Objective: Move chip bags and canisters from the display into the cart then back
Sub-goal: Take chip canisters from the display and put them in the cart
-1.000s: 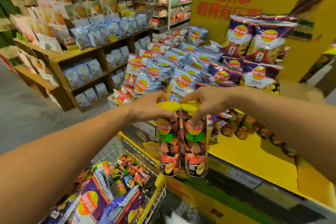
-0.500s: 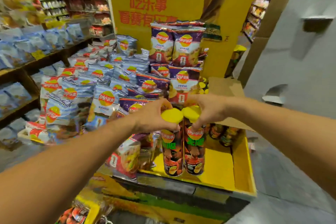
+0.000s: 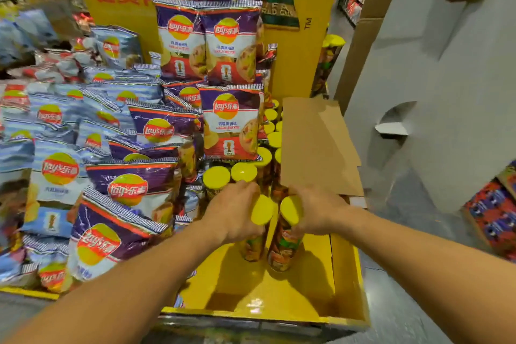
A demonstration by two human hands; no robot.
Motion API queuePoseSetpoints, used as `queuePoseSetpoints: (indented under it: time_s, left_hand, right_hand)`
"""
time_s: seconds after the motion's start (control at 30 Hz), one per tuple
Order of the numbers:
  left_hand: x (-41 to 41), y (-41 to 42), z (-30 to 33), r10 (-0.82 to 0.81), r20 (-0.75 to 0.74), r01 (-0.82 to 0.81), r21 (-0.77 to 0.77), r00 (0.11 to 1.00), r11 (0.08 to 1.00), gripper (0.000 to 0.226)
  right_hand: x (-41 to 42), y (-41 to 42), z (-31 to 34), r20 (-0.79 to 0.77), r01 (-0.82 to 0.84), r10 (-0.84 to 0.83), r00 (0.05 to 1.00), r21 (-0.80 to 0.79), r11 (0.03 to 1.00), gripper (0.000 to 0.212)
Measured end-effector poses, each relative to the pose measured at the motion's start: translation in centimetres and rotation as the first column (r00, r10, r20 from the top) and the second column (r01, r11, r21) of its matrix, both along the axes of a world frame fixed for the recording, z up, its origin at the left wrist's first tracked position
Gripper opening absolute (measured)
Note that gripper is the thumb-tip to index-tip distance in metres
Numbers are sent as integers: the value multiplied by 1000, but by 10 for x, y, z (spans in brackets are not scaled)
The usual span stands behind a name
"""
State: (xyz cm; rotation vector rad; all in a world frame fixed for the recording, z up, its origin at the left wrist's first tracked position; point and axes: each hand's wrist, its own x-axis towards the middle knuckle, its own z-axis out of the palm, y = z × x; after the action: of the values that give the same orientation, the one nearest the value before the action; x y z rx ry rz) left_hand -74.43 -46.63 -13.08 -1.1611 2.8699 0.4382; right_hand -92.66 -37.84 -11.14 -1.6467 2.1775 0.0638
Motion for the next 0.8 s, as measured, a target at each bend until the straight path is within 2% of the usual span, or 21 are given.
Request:
queuePoseSetpoints:
  time_s: [0.07,0.17,0.3,0.47,0.63,0.7,0.8]
  left_hand:
    - [-9,-11,-16,-13,8,13,-51,1000,999,89]
    - [-25,-25,-34,-90,81,105,-219,993,970,83]
    - [-43,-44,-45,-142,50,150,-330,989,932,73]
    - [-61,-69,-49,-154,40,158,-378,987,912,78]
    - [-77,-85,-46,-245,112,270,-419,963,867,71]
    - [-83,-89,-44,-259,121,286,-422,958,861,67]
    - [-92,-94,-45,-268,127,297,-421,955,857,63]
  right_hand:
    - [-4,0,-19,18,99,-98,995,-29,995,94]
    - [-7,-2,-47,101,284,-277,956,-62,957,95]
    - [-2,-11,-67,251,531,-487,837,-154,833,87]
    - [12,-19,-86,407,738,-635,657,-177,651,80]
    - [16,-29,-103,507,783,-687,520,38,621,92]
    - [7,-33,-117,543,794,-677,496,31,607,91]
    - [-1,-42,-107,541,813,-678,498,-19,582,76]
